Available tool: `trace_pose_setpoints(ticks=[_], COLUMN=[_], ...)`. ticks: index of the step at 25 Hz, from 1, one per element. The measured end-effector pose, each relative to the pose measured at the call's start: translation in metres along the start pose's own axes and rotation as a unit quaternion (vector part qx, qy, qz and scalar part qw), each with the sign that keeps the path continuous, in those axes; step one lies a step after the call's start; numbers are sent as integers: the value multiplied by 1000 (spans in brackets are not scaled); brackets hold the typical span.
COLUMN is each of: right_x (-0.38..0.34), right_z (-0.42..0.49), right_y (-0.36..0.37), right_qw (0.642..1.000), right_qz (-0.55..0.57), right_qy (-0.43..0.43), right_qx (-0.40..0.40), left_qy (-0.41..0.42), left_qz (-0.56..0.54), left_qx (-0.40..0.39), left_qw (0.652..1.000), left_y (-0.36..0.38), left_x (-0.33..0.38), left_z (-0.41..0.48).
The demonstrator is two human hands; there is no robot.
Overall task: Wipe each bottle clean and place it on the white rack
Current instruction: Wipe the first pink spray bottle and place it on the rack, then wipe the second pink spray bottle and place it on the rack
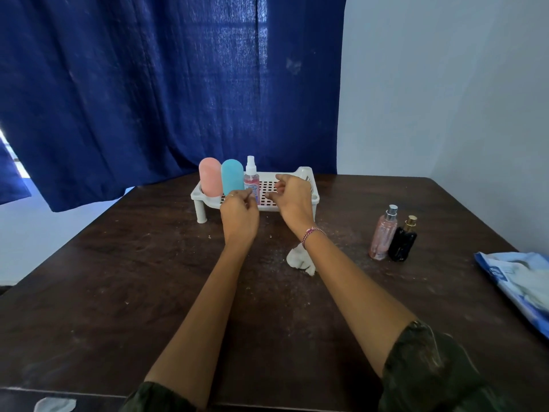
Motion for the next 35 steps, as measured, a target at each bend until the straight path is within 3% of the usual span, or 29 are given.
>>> trace_pose_setpoints(ticks=[10,19,24,29,35], right_x=[-11,21,44,64,72], right_z=[-49,-72,-75,-83,-87], right_y=[-62,-125,-160,-170,-168], right_qw=[997,995,988,967,959], right_qz=[47,28,-85,-233,-275], right_qy=[-44,-30,-40,-44,-17], right_qx=[48,94,119,95,63], left_qy=[73,112,129,86,86], left_qz=[7,-13,-19,-16,-11], left_qx=[-13,-73,-122,-201,-235], left_qw=[997,991,984,976,968], left_y=[0,33,68,104,125], left_x=[54,104,123,123,123], left_z=[-47,-87,-101,-105,-107])
Point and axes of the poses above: each hand's wrist, its own z-axis towards the middle knuckle, its own y-axis out of the palm, x = y × z, the point moved 4 cm from there along z, towards the middle knuckle, and after that the axes turned 5 degrees about -x, right-handed, at the moved point
